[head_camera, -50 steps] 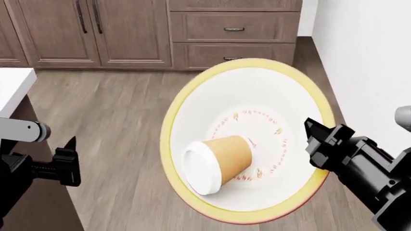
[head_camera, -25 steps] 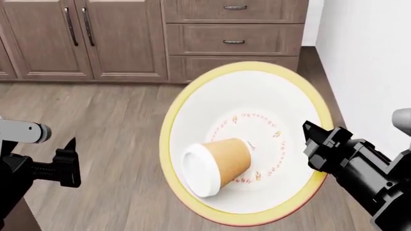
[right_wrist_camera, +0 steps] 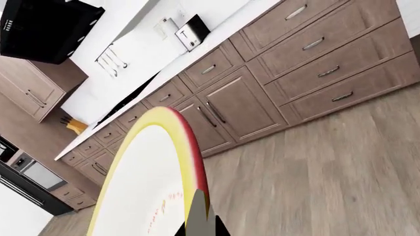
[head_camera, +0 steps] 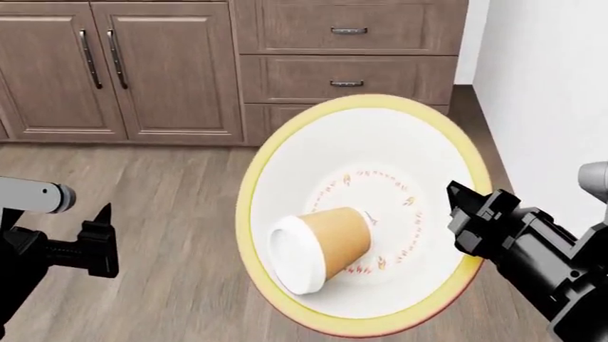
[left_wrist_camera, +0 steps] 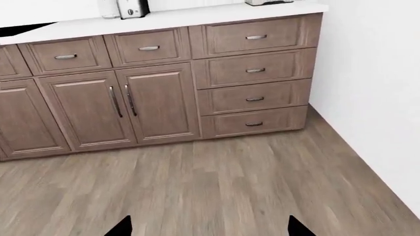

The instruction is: Place the cup inside the bowl on the dining table and move the bowl to any counter.

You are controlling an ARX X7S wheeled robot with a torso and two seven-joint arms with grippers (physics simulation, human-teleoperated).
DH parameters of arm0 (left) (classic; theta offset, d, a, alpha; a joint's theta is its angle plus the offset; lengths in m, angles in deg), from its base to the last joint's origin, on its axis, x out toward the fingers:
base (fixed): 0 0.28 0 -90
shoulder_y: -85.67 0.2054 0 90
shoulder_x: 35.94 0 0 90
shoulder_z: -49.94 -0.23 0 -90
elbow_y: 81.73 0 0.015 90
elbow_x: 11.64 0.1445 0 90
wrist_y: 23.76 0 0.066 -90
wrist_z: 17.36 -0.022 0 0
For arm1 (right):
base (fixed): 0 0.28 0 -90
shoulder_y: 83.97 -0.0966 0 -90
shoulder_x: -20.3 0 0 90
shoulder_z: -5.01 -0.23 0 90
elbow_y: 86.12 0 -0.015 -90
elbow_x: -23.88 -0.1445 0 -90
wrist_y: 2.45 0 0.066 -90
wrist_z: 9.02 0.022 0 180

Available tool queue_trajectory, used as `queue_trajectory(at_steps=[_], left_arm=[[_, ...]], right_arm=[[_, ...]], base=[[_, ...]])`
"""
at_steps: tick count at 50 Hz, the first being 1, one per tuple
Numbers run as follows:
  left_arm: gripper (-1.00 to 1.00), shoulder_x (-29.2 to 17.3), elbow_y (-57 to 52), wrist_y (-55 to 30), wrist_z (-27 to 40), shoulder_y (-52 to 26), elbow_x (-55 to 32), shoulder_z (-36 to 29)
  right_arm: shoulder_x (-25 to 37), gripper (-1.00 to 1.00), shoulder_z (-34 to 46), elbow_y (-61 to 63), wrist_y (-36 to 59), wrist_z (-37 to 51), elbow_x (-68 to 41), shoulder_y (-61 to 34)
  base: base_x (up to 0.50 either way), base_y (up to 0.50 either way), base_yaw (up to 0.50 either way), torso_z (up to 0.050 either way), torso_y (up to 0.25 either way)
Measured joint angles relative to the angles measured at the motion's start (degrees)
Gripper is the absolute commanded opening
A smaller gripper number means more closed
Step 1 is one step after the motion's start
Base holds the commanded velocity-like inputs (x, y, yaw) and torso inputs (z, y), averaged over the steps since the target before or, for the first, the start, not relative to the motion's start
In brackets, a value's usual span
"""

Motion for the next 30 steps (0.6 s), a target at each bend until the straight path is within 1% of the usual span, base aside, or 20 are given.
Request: queue_trajectory(at_steps=[30], left_arm=[[1.0,-0.2,0.0,0.4,0.0,0.4,-0.4,0.1]], right_arm=[[-0.3,-1.0,0.1,-0.6,-1.0,-0.2,0.5,0.3]], base=[[0.5,0.0,0.0,0.0,0.002]])
